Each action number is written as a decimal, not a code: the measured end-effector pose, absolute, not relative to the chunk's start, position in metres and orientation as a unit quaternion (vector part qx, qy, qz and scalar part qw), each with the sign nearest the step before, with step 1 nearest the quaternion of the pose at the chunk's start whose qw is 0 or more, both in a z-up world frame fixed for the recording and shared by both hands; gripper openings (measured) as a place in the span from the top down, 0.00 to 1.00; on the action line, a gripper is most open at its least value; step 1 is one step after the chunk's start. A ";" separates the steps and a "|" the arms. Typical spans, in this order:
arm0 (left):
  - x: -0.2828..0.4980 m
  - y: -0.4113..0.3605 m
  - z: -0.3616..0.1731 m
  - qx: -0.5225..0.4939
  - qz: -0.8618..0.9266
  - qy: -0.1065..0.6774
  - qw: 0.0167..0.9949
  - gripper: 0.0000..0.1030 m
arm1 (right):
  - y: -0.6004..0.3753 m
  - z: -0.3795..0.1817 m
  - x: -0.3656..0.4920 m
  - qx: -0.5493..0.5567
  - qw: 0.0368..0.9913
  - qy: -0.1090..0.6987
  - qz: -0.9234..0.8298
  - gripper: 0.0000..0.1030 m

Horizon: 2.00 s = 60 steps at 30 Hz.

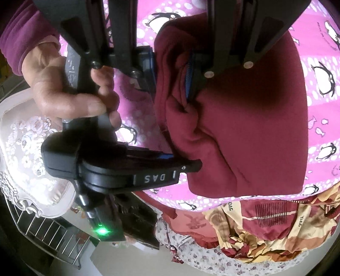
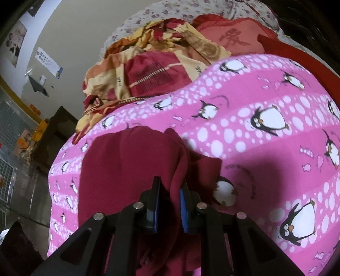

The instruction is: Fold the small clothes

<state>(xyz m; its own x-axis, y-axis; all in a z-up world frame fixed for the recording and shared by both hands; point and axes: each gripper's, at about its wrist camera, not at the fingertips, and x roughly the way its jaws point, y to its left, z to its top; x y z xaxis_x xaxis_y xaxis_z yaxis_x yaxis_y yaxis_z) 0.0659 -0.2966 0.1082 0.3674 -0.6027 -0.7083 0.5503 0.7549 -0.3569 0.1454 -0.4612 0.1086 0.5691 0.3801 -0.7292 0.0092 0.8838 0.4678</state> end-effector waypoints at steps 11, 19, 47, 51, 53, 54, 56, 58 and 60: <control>0.066 -0.299 0.106 -0.028 -0.343 0.452 0.823 0.74 | -0.461 0.106 0.141 0.210 0.862 0.452 0.089 0.74; 0.024 -0.257 0.149 -0.011 -0.382 0.418 0.824 0.27 | -0.478 0.130 0.093 0.258 0.862 0.422 0.110 0.40; 0.054 -0.224 0.128 0.008 -0.262 0.427 0.865 0.27 | -0.451 0.126 0.058 0.247 0.888 0.376 0.098 0.49; 0.064 -0.222 0.121 0.002 -0.253 0.435 0.864 0.27 | -0.433 0.122 0.080 0.189 0.894 0.396 0.089 0.49; 0.069 -0.223 0.115 0.004 -0.250 0.442 0.861 0.27 | -0.427 0.113 0.094 0.158 0.894 0.413 0.071 0.50; 0.071 -0.223 0.113 0.005 -0.248 0.445 0.860 0.27 | -0.425 0.105 0.103 0.147 0.892 0.423 0.061 0.51; 0.076 -0.223 0.106 0.000 -0.247 0.454 0.856 0.27 | -0.427 0.093 0.113 0.154 0.887 0.432 0.051 0.51; 0.080 -0.222 0.101 -0.005 -0.247 0.457 0.855 0.27 | -0.428 0.088 0.116 0.153 0.887 0.432 0.048 0.51; 0.082 -0.222 0.097 -0.008 -0.245 0.458 0.854 0.25 | -0.426 0.088 0.119 0.141 0.889 0.432 0.046 0.51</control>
<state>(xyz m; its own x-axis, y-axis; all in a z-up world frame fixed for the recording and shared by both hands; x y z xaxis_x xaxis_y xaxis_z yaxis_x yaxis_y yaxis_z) 0.0819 -0.2216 0.0972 0.4602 -0.4266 -0.7787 0.4123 0.8794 -0.2381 0.1187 -0.4259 0.0876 0.6221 0.2040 -0.7559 0.0405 0.9558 0.2913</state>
